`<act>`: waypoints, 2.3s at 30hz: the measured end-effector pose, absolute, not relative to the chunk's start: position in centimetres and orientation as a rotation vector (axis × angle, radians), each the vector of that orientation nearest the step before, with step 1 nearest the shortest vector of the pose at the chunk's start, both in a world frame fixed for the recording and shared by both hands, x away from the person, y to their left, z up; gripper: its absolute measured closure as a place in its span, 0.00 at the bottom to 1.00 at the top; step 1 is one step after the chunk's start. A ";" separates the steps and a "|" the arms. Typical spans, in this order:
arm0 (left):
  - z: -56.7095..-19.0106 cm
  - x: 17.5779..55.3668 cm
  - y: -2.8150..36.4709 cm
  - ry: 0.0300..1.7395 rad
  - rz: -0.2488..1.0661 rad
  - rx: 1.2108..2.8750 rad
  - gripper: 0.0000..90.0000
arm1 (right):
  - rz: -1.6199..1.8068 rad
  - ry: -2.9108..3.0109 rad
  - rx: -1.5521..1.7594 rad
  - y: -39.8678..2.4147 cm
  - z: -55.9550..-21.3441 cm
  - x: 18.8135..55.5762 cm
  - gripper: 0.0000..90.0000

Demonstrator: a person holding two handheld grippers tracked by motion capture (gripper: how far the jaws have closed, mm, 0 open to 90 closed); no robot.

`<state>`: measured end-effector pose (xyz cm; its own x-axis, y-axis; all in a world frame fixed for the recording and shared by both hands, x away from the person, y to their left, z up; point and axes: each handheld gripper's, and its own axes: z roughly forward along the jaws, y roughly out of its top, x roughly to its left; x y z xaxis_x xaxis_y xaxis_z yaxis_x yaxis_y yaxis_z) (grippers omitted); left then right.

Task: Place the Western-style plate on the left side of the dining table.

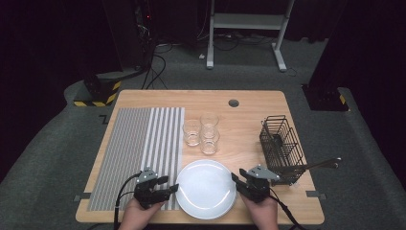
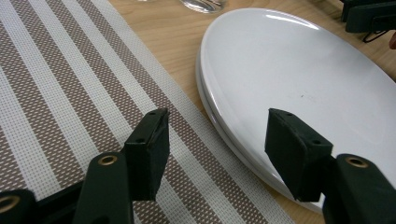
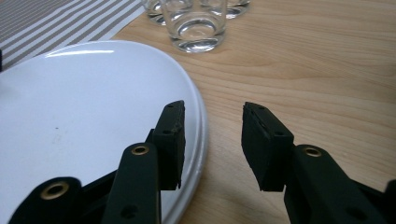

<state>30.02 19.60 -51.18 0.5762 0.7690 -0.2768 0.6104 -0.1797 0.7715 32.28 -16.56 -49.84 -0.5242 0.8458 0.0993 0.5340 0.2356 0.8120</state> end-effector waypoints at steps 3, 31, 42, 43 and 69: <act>-51.2 30.0 19.5 1.106 0.219 1.889 0.49 | 1.178 2.178 1.237 -16.0 -49.9 32.1 0.68; -51.5 29.5 19.3 1.124 0.160 1.877 0.64 | 1.195 2.221 1.311 -15.4 -50.4 31.8 0.76; -51.4 29.3 19.3 1.113 0.164 1.889 0.64 | 1.218 2.227 1.311 -14.8 -50.5 31.9 0.75; -51.4 29.2 19.3 1.114 0.164 1.889 0.63 | 1.217 2.234 1.317 -14.8 -50.6 31.9 0.74; -52.0 29.4 19.2 1.123 0.053 1.883 0.61 | 1.276 2.241 1.337 -15.7 -50.8 31.9 0.75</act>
